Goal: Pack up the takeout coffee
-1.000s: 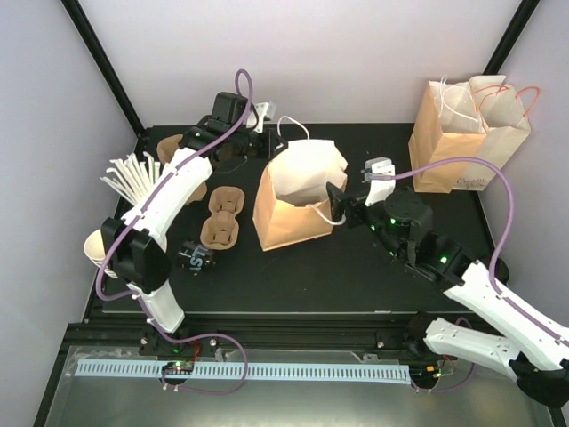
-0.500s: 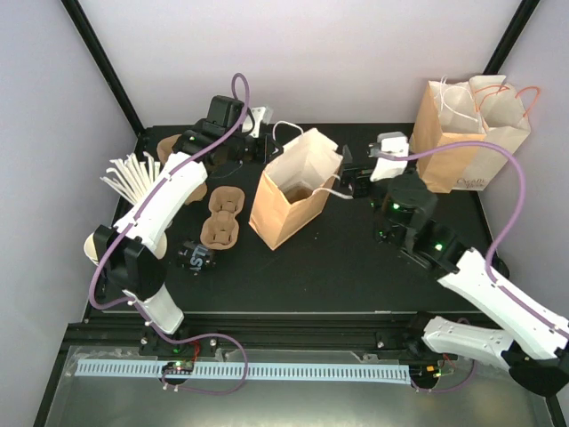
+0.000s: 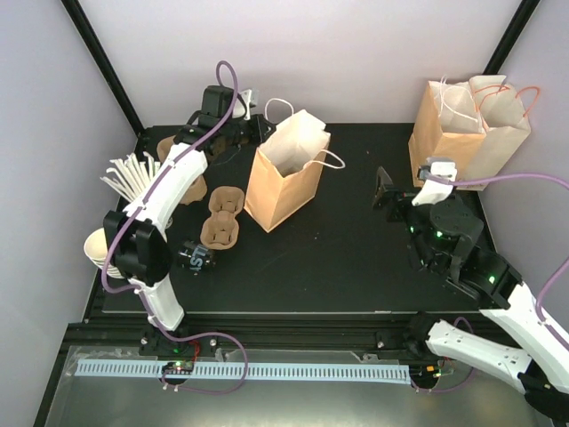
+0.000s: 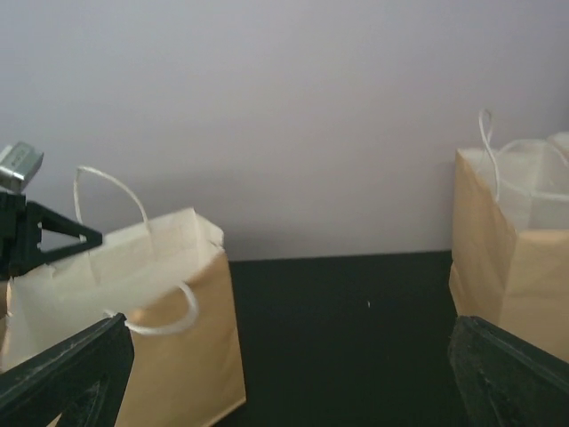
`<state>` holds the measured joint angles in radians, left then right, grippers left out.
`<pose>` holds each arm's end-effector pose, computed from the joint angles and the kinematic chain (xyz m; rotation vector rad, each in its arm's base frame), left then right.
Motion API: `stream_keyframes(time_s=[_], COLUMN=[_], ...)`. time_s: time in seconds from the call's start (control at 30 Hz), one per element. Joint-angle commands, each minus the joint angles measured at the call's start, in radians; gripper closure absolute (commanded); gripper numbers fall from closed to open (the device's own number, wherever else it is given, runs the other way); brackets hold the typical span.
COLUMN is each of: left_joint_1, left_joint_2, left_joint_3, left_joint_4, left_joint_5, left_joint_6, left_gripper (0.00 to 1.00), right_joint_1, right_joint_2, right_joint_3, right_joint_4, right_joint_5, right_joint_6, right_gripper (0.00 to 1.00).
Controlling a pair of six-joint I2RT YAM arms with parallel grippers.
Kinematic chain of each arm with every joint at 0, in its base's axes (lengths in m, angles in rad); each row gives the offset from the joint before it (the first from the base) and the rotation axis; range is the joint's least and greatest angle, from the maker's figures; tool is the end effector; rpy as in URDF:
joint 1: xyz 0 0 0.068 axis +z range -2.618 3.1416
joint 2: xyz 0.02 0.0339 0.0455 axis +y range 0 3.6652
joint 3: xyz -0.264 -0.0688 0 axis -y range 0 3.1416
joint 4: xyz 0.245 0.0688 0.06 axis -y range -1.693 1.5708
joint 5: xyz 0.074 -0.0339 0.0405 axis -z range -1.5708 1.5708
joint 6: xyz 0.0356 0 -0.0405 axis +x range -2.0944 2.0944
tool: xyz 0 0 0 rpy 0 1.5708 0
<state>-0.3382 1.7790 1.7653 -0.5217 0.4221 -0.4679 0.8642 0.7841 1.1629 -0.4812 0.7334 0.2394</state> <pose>0.3838 -0.1504 0.3741 0.1239 2.1888 -0.9150 0.1080 0.0898 0.4360 0.0351 1.6514 0.2279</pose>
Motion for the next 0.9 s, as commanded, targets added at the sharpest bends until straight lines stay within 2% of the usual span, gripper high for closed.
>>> stream_keyframes(time_s=[0.0, 0.13, 0.17, 0.23, 0.3, 0.43, 0.5, 0.67, 0.87], left_joint_1=[0.024, 0.035, 0.037, 0.041, 0.042, 0.043, 0.042, 0.042, 0.042], left_joint_2=[0.030, 0.037, 0.035, 0.026, 0.000, -0.089, -0.147, -0.335, -0.529], left_joint_3=[0.024, -0.024, -0.037, -0.067, -0.103, -0.193, -0.252, -0.454, -0.538], left_joint_4=[0.086, 0.123, 0.127, 0.127, 0.131, 0.143, 0.141, 0.178, 0.104], left_joint_5=[0.026, 0.037, 0.037, 0.027, 0.011, -0.045, -0.072, -0.080, -0.096], left_joint_6=[-0.065, -0.085, -0.086, -0.085, -0.077, -0.045, -0.039, -0.007, 0.043], left_gripper=[0.93, 0.89, 0.82, 0.61, 0.43, 0.14, 0.03, 0.01, 0.01], right_joint_1=[0.006, 0.005, 0.004, 0.005, 0.005, 0.006, 0.004, 0.005, 0.006], right_joint_2=[-0.050, -0.067, -0.067, -0.064, -0.057, -0.046, -0.046, -0.053, -0.036], right_joint_3=[-0.082, -0.170, -0.189, -0.221, -0.252, -0.288, -0.302, -0.326, -0.360], right_joint_4=[-0.094, -0.119, -0.124, -0.129, -0.130, -0.120, -0.112, -0.092, -0.061], right_joint_5=[-0.012, -0.069, -0.086, -0.123, -0.159, -0.199, -0.204, -0.202, -0.265], right_joint_6=[0.121, 0.197, 0.216, 0.248, 0.278, 0.302, 0.305, 0.304, 0.298], right_gripper=[0.00, 0.00, 0.00, 0.00, 0.00, 0.00, 0.00, 0.00, 0.00])
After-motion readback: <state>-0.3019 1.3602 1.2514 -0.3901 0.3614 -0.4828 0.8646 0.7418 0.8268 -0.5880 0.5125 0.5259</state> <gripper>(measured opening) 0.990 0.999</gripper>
